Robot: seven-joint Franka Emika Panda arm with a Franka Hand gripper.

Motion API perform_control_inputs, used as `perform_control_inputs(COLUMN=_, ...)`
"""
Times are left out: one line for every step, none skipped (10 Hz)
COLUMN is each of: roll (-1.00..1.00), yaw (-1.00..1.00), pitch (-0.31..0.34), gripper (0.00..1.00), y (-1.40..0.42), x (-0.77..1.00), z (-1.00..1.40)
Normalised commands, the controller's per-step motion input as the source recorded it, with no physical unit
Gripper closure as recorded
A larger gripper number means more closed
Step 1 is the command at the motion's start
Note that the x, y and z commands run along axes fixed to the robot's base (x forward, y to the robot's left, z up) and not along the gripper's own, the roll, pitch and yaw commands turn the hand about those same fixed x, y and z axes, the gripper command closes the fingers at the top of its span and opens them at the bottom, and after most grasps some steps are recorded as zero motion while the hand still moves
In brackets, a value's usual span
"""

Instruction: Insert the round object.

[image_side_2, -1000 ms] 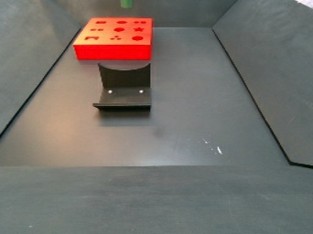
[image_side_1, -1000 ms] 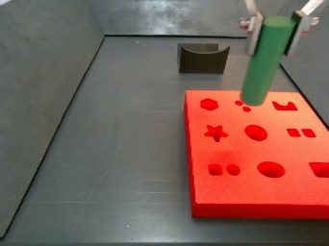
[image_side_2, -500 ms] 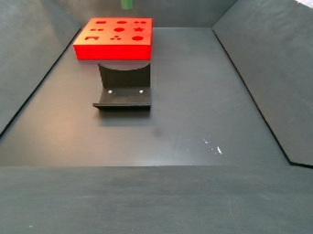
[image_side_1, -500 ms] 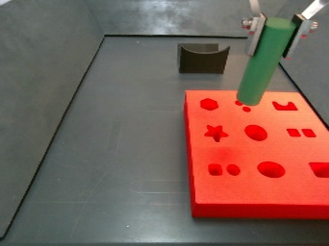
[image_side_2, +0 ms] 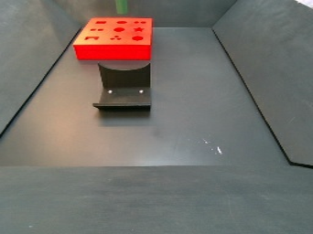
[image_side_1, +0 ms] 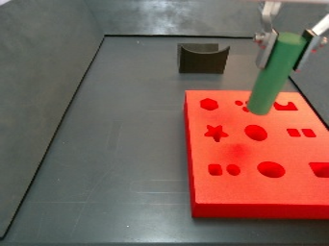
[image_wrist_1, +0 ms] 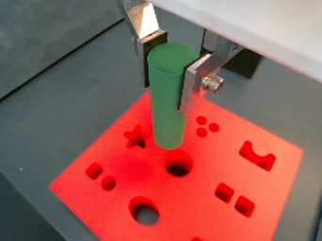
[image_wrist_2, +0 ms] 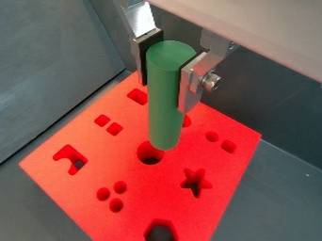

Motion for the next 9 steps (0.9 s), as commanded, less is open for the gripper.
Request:
perform_control_inputs(roll=0.06, yaw=-0.09, pitch=0.053, gripper=1.00, y=-0.06, x=0.96, z=-0.19)
perform_control_inputs(roll=0.07, yaw=-0.06, pitch=0.067, gripper=1.00, y=-0.01, x=1.00, z=-0.19)
perform_control_inputs(roll=0.06, yaw=-0.05, pitch=0.040, gripper=1.00, y=0.00, x=1.00, z=-0.20)
perform_control_inputs(roll=0.00, yaw=-0.04, pitch=0.027, gripper=1.00, y=0.00, x=1.00, z=-0.22)
perform_control_inputs(roll=0.00, yaw=-0.03, pitch=0.001, gripper=1.00, y=0.00, x=0.77, z=-0.23)
perform_control_inputs(roll=0.00, yaw=-0.05, pitch=0.000, gripper=1.00, y=0.00, x=0.60, z=-0.29)
perform_control_inputs(roll=0.00, yaw=-0.09, pitch=-0.003, gripper=1.00, y=0.00, x=0.56, z=-0.31)
perform_control_inputs(roll=0.00, yaw=0.00, pitch=-0.014, gripper=1.00, y=0.00, x=0.03, z=-0.12)
perform_control_inputs(roll=0.00, yaw=0.00, pitch=0.000, gripper=1.00, y=0.00, x=0.07, z=-0.10)
